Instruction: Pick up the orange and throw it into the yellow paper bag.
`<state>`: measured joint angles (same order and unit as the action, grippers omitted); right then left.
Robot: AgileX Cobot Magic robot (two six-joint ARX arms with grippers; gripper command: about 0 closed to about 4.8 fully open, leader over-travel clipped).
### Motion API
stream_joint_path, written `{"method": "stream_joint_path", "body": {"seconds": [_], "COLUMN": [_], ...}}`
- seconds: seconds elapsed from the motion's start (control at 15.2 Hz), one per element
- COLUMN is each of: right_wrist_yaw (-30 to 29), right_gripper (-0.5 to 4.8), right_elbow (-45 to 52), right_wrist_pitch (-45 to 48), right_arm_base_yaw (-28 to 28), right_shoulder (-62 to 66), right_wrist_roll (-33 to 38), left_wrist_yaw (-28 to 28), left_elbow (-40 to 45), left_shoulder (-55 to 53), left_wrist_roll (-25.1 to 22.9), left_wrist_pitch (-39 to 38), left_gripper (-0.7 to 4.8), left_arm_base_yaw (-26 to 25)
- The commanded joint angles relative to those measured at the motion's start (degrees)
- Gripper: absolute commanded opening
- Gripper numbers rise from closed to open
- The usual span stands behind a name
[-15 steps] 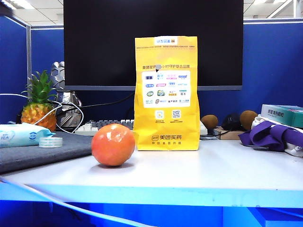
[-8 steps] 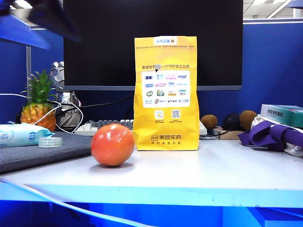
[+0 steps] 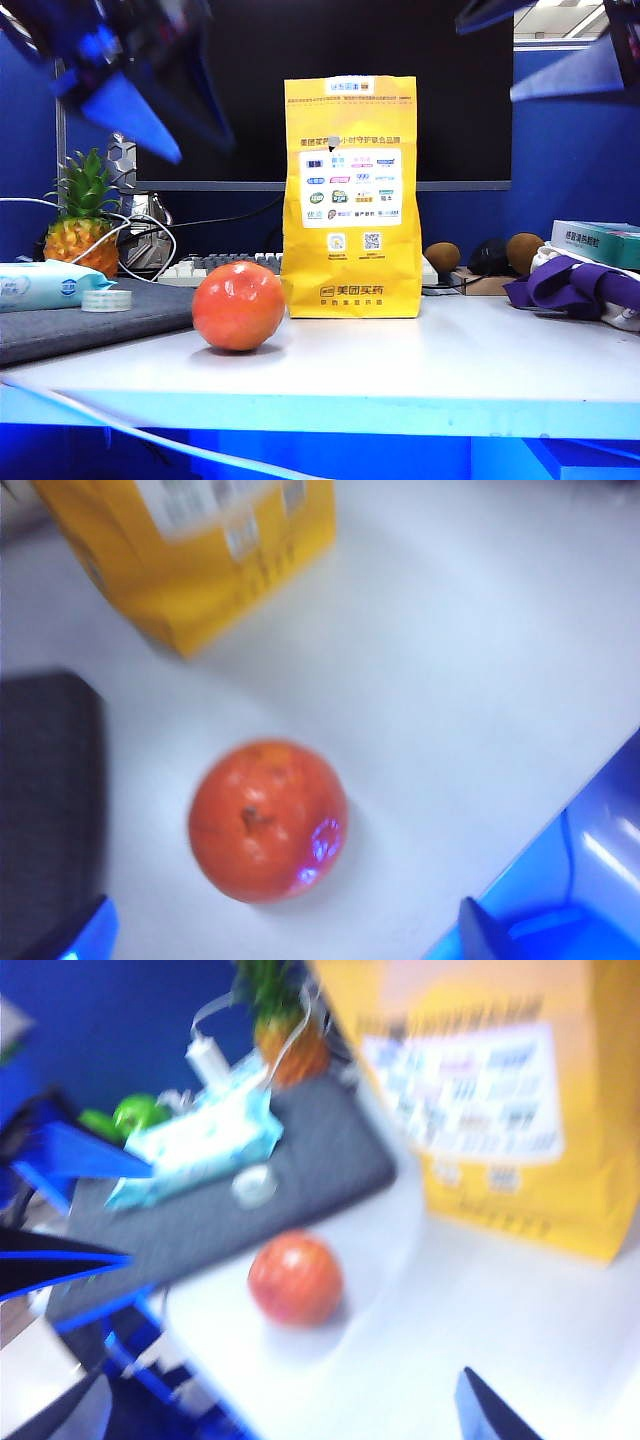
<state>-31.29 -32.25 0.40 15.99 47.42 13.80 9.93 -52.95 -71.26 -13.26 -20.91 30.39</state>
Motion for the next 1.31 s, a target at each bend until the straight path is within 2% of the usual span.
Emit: {"method": "stream_joint_path", "body": {"seconds": [0.07, 0.26, 0.53, 0.92, 1.31], "right_wrist_yaw": [-2.36, -3.48, -3.65, -5.11, -7.19], "right_gripper": [4.79, 4.79, 4.79, 4.79, 4.79], "right_elbow": [-0.22, -0.22, -0.2, -0.2, -0.2], "right_wrist_pitch": [-0.2, -1.55, -4.63, -12.83, -13.51], "right_arm_base_yaw": [0.04, 0.04, 0.15, 0.68, 0.68], "right_shoulder": [-0.07, -0.04, 0.04, 0.17, 0.26], "right_wrist_roll": [-0.31, -0.31, -0.85, -0.85, -0.68], "left_wrist_yaw": [0.2, -2.45, -2.75, 0.63, 3.02], "left_elbow": [-0.22, -0.22, -0.24, -0.28, -0.28], "left_shoulder": [-6.71, -11.3, -15.78, -18.78, -19.63], "left_wrist_roll": [-1.36, -1.38, -1.33, 0.02, 2.1], "left_wrist_pitch": [2.29, 6.27, 10.97, 11.85, 12.48], "left_gripper": [4.79, 4.79, 4.79, 4.79, 4.79], "left_arm_base_yaw": [0.0, 0.0, 0.0, 0.0, 0.0]}}
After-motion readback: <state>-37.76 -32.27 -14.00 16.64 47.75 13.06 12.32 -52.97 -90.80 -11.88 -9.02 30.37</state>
